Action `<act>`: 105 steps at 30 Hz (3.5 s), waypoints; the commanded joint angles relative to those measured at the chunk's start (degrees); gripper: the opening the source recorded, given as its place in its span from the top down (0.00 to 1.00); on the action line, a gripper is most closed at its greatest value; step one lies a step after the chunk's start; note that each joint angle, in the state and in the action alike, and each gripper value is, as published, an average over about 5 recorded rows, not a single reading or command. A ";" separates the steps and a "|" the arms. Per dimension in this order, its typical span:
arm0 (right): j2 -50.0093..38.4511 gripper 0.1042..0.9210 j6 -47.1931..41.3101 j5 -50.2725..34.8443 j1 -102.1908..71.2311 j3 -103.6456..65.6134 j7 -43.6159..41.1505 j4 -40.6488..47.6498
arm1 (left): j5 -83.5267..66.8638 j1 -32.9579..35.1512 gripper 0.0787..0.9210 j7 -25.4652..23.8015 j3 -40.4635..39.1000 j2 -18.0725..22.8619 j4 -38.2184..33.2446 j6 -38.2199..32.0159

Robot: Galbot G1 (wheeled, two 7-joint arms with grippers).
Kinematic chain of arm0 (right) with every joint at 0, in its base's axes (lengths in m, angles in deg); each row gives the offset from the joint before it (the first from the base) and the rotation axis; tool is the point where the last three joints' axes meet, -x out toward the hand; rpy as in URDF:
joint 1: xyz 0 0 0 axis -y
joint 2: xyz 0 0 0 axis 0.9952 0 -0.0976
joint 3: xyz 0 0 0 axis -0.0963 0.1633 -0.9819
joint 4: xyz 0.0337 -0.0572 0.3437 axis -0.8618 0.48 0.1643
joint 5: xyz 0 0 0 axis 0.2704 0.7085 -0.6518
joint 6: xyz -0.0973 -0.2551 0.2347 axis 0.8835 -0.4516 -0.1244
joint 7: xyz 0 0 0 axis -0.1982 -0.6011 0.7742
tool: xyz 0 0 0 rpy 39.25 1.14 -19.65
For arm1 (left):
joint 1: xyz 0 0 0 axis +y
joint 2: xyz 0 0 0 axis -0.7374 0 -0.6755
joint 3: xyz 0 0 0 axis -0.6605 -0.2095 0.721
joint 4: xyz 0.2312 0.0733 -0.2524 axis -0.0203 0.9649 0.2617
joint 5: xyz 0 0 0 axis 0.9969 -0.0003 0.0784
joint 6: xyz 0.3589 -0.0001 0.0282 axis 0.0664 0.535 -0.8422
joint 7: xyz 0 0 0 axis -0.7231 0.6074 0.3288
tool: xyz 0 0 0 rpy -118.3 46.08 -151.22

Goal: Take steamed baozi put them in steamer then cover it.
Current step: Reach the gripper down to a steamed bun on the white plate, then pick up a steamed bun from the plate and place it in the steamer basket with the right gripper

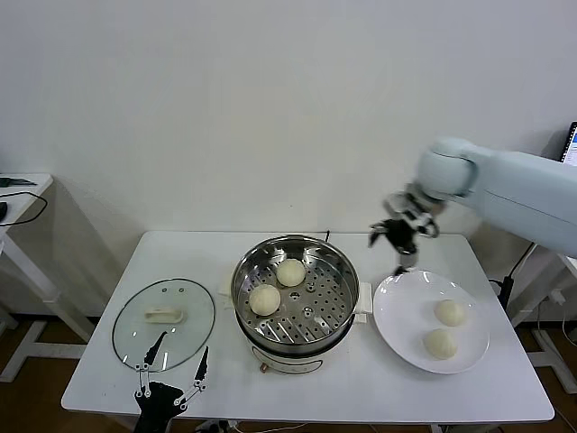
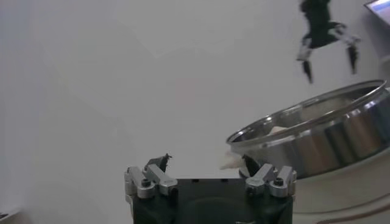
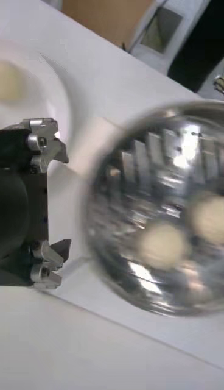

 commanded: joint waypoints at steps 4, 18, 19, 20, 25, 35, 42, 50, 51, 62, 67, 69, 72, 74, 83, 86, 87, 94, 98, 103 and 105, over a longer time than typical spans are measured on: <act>-10.61 0.12 3.61 8.62 -17.85 -7.51 1.62 2.10 | 0.59 0.49 0.12 0.09 -0.37 0.22 0.21 0.02; -7.11 0.12 1.18 10.54 -29.79 -15.42 5.84 2.81 | 0.58 0.38 0.12 0.20 -0.11 0.18 0.88 0.16; -6.67 0.12 0.97 10.71 -30.38 -15.86 6.20 3.06 | 0.56 0.37 0.12 0.21 -0.10 0.19 0.93 0.15; -6.25 0.12 0.83 10.90 -30.79 -16.13 6.58 3.36 | 0.55 0.36 0.12 0.21 -0.06 0.19 0.99 0.14; -4.21 0.12 0.59 11.65 -32.79 -17.58 7.54 5.38 | 0.46 0.37 0.12 0.24 0.28 0.28 1.22 0.09; -3.67 0.24 0.52 12.81 -33.31 -18.49 6.93 5.90 | 0.43 0.46 0.12 0.28 0.63 0.54 1.28 -0.02; -4.18 0.36 1.06 13.03 -30.23 -19.36 5.78 3.65 | 0.53 0.48 0.12 0.28 0.22 0.69 1.28 0.00; -0.24 0.34 9.90 12.54 -10.85 -17.39 1.43 -0.74 | 0.54 0.53 0.12 0.29 0.22 0.49 1.15 0.04; 1.02 0.34 11.48 12.04 -8.16 -16.37 1.25 -1.01 | 0.54 0.51 0.12 0.29 0.16 0.48 1.13 0.02; 18.06 0.32 32.15 9.16 10.80 -4.19 4.03 -6.05 | 0.40 0.38 0.12 0.42 0.46 0.34 0.34 0.03; 23.26 0.31 35.88 10.17 11.89 -1.42 3.49 -9.24 | 0.39 0.55 0.12 0.58 0.71 0.32 0.22 0.03; 24.60 0.31 37.52 11.23 11.56 -0.46 3.06 -10.29 | 0.40 0.59 0.12 0.65 0.78 0.34 0.18 0.03; 25.99 0.30 39.26 13.19 10.09 0.45 2.60 -11.97 | 0.39 0.57 0.12 0.71 0.91 0.34 0.15 0.05; 26.56 0.29 40.07 14.86 8.48 0.48 2.53 -12.86 | 0.36 0.56 0.12 0.73 0.99 0.33 0.09 0.06; 27.95 0.29 42.38 21.30 2.84 0.06 2.69 -14.19 | 0.21 0.41 0.12 0.85 1.20 0.34 0.20 -0.10; 27.94 0.29 43.27 22.96 2.01 0.04 2.83 -14.53 | 0.17 0.30 0.12 1.02 1.26 0.38 0.27 -0.18; 27.95 0.29 43.61 23.67 1.70 -0.02 2.86 -14.57 | 0.16 0.26 0.12 1.10 1.28 0.38 0.29 -0.18; 29.01 0.28 44.58 25.59 0.10 0.07 2.96 -14.15 | 0.16 0.03 0.12 1.45 1.09 0.37 0.16 0.10; 29.73 0.28 44.69 25.91 -0.21 0.14 3.05 -13.93 | 0.16 -0.02 0.12 1.62 1.16 0.37 0.32 0.08; 30.37 0.28 45.42 26.47 -0.61 0.14 3.08 -13.60 | 0.16 -0.15 0.12 1.76 1.29 0.36 0.47 0.14; 30.49 0.27 45.80 26.65 -0.53 0.34 3.08 -13.64 | 0.17 -0.26 0.12 1.76 1.26 0.38 0.54 0.17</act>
